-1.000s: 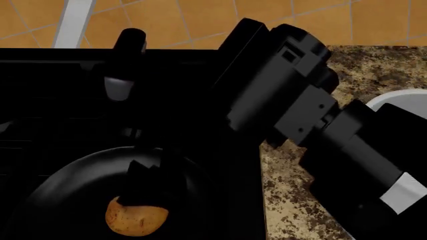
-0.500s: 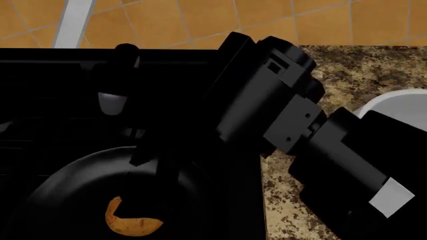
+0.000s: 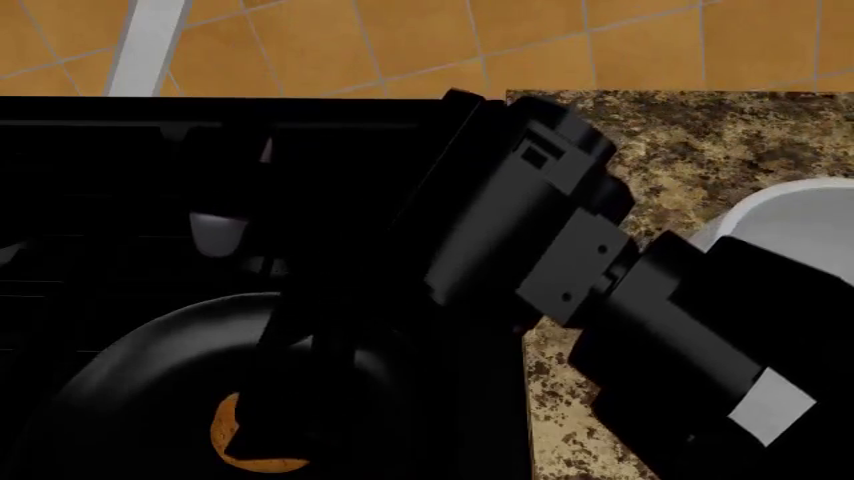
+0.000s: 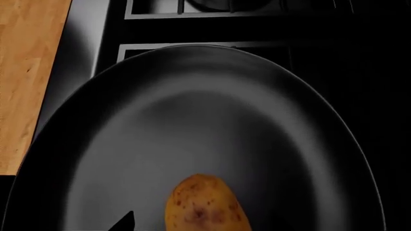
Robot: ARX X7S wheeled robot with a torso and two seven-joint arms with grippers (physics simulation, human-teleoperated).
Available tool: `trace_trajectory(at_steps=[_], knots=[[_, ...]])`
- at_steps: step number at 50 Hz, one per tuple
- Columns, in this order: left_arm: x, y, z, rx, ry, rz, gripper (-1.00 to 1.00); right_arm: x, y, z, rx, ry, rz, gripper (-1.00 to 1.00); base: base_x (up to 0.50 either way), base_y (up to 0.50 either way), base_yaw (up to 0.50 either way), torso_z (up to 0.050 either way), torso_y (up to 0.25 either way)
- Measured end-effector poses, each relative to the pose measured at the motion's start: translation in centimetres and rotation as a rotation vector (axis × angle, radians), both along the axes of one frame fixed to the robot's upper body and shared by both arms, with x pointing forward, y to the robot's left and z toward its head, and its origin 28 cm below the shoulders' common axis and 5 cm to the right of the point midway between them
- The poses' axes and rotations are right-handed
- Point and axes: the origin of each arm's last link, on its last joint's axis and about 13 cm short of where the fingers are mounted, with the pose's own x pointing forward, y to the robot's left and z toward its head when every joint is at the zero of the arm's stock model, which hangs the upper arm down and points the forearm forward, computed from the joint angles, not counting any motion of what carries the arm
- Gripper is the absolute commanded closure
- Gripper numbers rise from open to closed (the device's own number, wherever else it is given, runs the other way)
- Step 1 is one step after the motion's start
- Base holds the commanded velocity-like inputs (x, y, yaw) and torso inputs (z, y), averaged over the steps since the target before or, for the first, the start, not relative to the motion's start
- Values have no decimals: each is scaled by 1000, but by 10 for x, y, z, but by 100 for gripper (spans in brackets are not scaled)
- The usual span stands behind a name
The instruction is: Pick the potato from the pan and place it in the bowl.
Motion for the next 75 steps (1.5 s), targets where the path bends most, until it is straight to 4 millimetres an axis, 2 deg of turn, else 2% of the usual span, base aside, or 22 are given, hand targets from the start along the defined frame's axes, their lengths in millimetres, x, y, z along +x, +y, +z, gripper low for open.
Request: trace_trajectory(at_steps=[37, 75], knots=[[-2, 4, -7, -13, 5, 11, -100, 0, 2, -16, -17, 25, -1, -100, 0, 0, 0, 0, 0], [-3, 9, -15, -28, 20, 29, -100, 8, 6, -34, -28, 67, 2, -100, 0, 0, 0, 0, 0]])
